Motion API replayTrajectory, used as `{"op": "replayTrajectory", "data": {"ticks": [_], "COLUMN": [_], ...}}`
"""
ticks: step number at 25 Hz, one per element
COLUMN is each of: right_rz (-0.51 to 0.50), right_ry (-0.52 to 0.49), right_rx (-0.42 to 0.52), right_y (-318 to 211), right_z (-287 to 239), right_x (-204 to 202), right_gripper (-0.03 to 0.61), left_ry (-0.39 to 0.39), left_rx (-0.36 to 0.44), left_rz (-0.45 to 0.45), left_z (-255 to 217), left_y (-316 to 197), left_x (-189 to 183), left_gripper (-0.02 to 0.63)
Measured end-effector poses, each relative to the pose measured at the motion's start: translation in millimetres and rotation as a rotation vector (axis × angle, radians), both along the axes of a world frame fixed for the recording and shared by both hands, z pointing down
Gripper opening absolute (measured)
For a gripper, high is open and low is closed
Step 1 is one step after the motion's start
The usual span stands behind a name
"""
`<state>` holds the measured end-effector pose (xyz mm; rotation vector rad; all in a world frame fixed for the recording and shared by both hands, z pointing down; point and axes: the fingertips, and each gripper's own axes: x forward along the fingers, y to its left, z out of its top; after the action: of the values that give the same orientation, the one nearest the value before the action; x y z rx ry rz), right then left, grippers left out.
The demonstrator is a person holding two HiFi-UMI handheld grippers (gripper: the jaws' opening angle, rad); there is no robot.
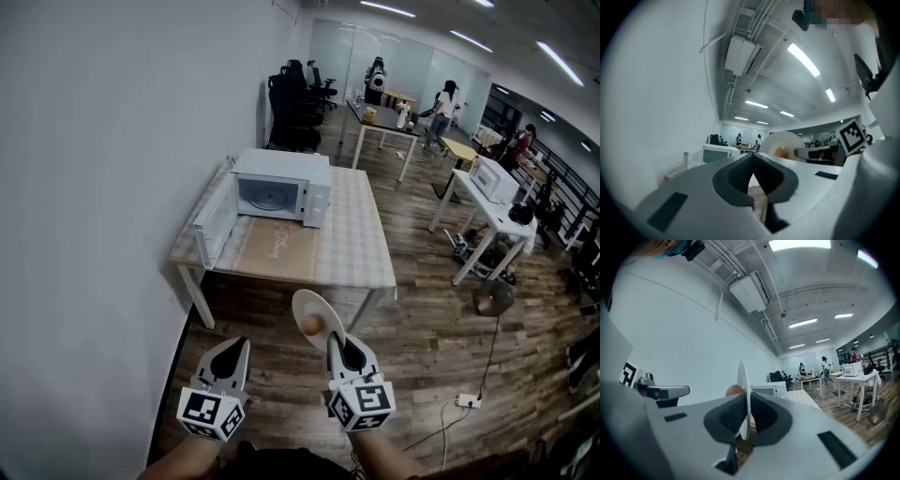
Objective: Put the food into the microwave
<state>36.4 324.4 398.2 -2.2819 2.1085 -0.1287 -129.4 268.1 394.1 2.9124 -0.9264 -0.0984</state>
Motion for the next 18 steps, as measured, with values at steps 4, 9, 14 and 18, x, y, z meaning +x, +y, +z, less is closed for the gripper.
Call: {"op": "replayTrajectory", "data": {"ticks": [4, 9, 14, 18], "right_rz": [0.001, 0.005, 0.010, 0.008], "right_ry": [0.019, -0.010, -0.030, -0.035], "right_rx": [0.010, 0.017, 0.025, 0.039], "right_y": [4, 3, 3, 1], "right_z": [-3, -4, -5, -4], "right_x": [-5, -5, -9, -17], "right_gripper": [0.026, 0.026, 0.026, 0.026], "left_ry": [-0.042, -0.060, -0.039, -0.044], "left_rx": [0.028, 0.016, -0.001, -0.002], "left_rz": [-0.010, -0.002, 0.018, 0.020], "left_z": [-1, 4, 6, 12], "left_y": [3, 0, 1, -2], "left_x": [-1, -4, -13, -19], "left_gripper": [0.008, 0.008, 0.008, 0.008]}}
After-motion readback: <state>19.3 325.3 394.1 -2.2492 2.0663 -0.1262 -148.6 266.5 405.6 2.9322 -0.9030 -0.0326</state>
